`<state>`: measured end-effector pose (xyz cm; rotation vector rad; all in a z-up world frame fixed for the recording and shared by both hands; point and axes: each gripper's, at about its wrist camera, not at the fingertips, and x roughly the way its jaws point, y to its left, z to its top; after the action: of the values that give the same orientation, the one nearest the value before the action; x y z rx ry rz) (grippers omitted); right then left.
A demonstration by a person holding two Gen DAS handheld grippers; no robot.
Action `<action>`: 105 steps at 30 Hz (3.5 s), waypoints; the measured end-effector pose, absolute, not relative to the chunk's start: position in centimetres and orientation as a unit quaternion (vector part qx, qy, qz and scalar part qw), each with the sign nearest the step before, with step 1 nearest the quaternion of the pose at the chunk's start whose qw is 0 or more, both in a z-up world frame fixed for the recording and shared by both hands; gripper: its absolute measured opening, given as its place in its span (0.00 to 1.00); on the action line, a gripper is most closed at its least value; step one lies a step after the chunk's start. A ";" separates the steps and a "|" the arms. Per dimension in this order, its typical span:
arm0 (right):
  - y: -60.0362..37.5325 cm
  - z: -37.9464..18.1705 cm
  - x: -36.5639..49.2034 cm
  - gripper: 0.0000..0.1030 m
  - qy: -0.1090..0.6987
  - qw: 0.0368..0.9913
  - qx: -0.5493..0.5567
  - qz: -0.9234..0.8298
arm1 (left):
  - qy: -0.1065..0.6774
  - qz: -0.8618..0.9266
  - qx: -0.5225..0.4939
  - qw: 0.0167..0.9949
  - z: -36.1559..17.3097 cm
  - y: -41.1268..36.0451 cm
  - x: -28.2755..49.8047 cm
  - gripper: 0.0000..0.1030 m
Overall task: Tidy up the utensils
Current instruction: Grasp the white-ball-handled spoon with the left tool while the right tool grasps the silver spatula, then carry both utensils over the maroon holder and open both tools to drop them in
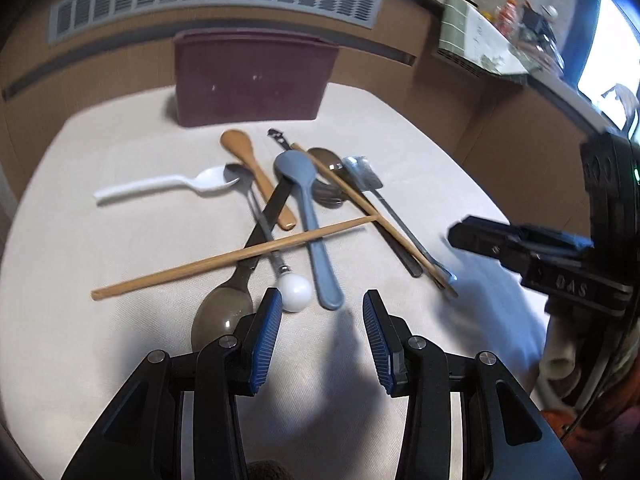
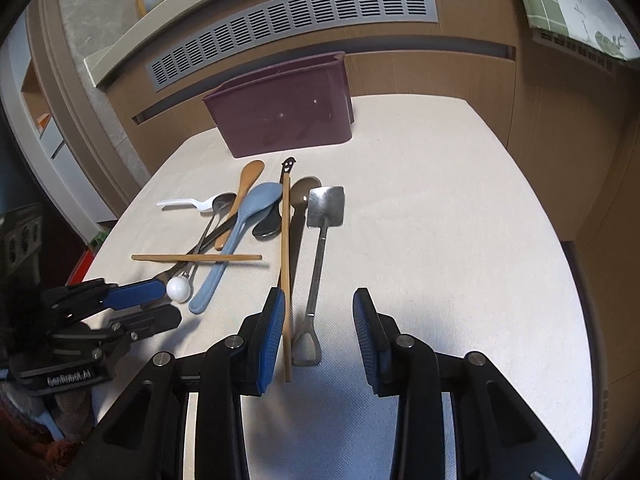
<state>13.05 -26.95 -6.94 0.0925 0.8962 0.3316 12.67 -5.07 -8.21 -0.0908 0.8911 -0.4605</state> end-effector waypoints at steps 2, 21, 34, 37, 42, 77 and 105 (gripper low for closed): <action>-26.9 -7.1 13.2 0.32 0.432 0.887 0.047 0.159 | 0.436 -0.204 -0.047 0.875 -8.7 -4.9 13.3 0.42; -24.7 -9.2 20.4 0.32 0.461 0.874 -0.030 0.150 | 0.436 -0.140 -0.001 0.889 -8.9 -6.3 13.8 0.42; -20.9 -9.5 23.4 0.28 0.450 0.877 -0.084 0.143 | 0.425 -0.130 -0.037 0.895 -9.1 -4.3 13.6 0.41; -22.1 -8.8 22.4 0.28 0.433 0.888 -0.083 0.129 | 0.423 -0.122 -0.023 0.897 -9.1 -4.9 13.7 0.41; -24.3 -6.9 20.4 0.28 0.409 0.902 -0.070 0.117 | 0.418 -0.095 0.025 0.903 -9.1 -6.3 13.7 0.21; -25.3 18.3 25.7 0.28 0.094 0.983 0.018 0.158 | 0.133 -0.154 -0.066 0.977 20.1 -0.2 22.8 0.22; -17.8 4.2 40.5 0.29 0.198 0.963 0.002 0.181 | 0.251 -0.192 -0.147 0.937 6.5 1.7 37.9 0.24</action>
<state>40.47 -17.85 4.23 0.0036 0.4013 0.3674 37.89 1.75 6.50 -0.3006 0.5123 -0.3917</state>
